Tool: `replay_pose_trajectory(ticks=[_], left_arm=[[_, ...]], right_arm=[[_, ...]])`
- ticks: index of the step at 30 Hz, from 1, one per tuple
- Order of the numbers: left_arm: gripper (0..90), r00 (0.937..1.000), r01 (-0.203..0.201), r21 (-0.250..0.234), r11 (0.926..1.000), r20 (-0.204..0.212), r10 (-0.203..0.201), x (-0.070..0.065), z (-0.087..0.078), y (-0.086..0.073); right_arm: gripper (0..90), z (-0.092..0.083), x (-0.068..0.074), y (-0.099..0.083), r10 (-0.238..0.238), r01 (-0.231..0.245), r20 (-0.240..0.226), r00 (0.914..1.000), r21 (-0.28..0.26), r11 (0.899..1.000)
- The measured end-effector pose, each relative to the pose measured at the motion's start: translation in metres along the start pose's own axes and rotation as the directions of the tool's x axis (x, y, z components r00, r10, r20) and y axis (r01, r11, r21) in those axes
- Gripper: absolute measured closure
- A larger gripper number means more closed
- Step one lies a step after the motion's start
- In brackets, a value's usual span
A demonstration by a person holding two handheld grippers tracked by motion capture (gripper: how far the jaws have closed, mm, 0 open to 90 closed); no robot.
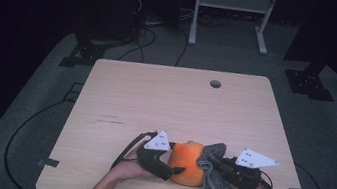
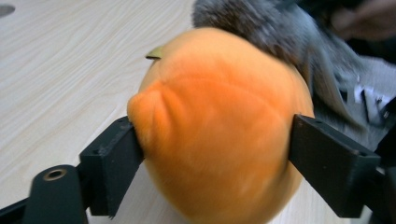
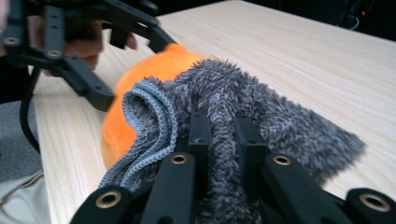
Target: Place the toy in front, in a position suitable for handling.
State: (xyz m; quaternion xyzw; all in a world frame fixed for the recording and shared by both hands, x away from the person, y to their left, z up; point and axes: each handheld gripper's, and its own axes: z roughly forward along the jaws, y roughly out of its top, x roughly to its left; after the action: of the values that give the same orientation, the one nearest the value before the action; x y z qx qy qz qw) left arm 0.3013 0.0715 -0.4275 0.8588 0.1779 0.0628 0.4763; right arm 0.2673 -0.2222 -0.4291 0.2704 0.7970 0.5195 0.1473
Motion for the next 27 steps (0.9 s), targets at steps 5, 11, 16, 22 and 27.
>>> replay_pose_trajectory(ticks=[5,11,16,22,27], left_arm=[[29.7,0.9985,-0.039,0.027,0.9989,-0.036,0.040,0.002,0.000,-0.005],[29.9,0.9980,-0.049,0.040,0.9980,-0.037,0.051,0.004,-0.002,-0.011],[29.9,0.9987,-0.041,0.075,0.9963,-0.027,0.043,0.007,-0.006,-0.012],[30.5,0.9987,-0.047,0.095,0.9944,-0.012,0.049,0.007,-0.007,-0.013],[27.4,0.9985,-0.049,0.090,0.9947,-0.021,0.051,0.007,-0.006,-0.014]], right_arm=[[78.9,0.001,-0.011,-0.005,0.026,-0.026,0.000,0.9997,0.010,1.000],[78.9,-0.002,-0.021,-0.013,0.057,-0.059,0.035,0.9978,0.062,0.996],[79.1,-0.004,-0.015,-0.004,0.054,-0.054,-0.009,0.9985,0.023,0.998],[79.1,0.001,-0.022,-0.014,0.094,-0.093,-0.012,0.9955,0.068,0.993],[79.1,-0.004,-0.021,-0.009,0.119,-0.118,-0.030,0.9925,0.031,0.993]])
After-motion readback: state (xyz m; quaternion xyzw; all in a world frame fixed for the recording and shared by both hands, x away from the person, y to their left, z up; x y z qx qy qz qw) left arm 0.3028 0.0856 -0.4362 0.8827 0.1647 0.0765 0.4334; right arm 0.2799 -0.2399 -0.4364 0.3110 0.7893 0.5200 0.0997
